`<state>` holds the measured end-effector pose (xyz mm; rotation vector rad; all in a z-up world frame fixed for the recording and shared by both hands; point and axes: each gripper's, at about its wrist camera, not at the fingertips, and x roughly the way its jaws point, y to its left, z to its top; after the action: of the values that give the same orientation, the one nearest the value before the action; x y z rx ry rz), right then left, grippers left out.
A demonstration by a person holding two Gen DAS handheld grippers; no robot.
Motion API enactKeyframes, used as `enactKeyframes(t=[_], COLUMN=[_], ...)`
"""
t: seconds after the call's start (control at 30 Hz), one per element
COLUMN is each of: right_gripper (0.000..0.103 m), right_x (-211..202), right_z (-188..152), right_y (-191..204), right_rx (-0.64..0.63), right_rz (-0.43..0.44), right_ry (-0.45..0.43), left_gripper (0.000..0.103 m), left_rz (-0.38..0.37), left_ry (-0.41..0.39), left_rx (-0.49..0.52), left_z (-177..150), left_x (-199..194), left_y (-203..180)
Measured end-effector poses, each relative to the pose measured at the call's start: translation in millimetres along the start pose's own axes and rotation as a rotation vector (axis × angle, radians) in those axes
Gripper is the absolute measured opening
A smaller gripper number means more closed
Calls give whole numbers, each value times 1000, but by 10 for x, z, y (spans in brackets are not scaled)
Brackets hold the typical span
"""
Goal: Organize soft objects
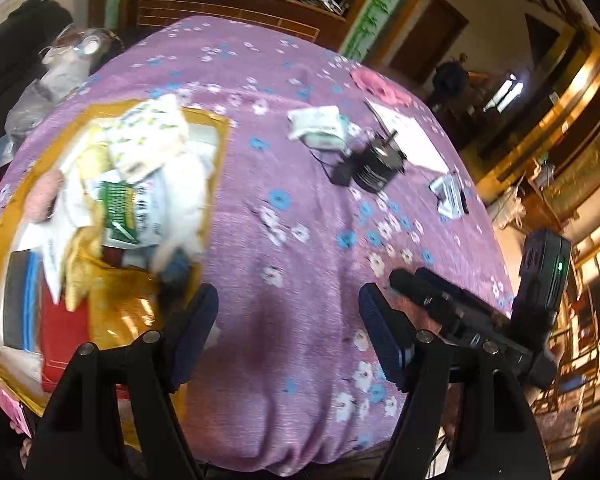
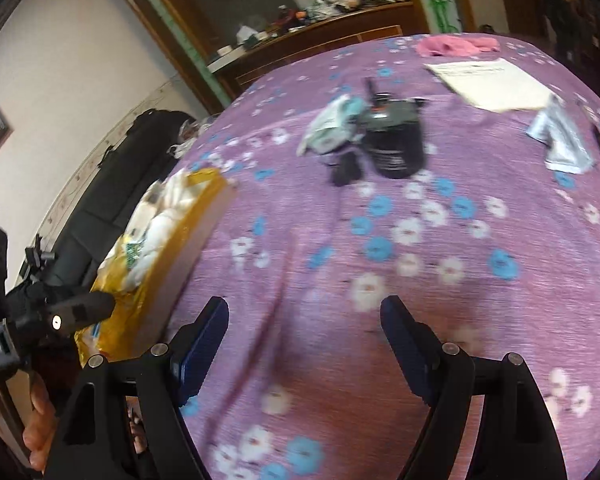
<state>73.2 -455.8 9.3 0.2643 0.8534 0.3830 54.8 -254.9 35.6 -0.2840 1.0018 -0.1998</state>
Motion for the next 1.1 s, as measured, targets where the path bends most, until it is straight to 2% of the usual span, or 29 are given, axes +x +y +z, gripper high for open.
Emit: enactKeyframes(t=[0.13, 0.27, 0.47, 0.87, 1.0, 1.1], right_gripper=[78, 70, 70, 69, 68, 68], right_x=[-163, -266, -367, -482, -392, -311], right_z=[51, 101, 299, 923, 1176, 1381], right_y=[-300, -533, -963, -1377, -1436, -1547], right_rx=[59, 88, 201, 217, 208, 211], right_rz=[2, -9, -32, -223, -253, -352], right_ry=[-13, -21, -54, -75, -90, -119], left_gripper=[72, 72, 72, 72, 72, 72], left_rz=[12, 25, 27, 29, 34, 30], left_ry=[13, 30, 36, 56, 55, 57], left_rx=[24, 27, 1, 2, 13, 29], left_z=[-21, -26, 4, 177, 267, 374], left_x=[58, 138, 237, 390, 423, 446], left_y=[-144, -201, -198, -215, -252, -294])
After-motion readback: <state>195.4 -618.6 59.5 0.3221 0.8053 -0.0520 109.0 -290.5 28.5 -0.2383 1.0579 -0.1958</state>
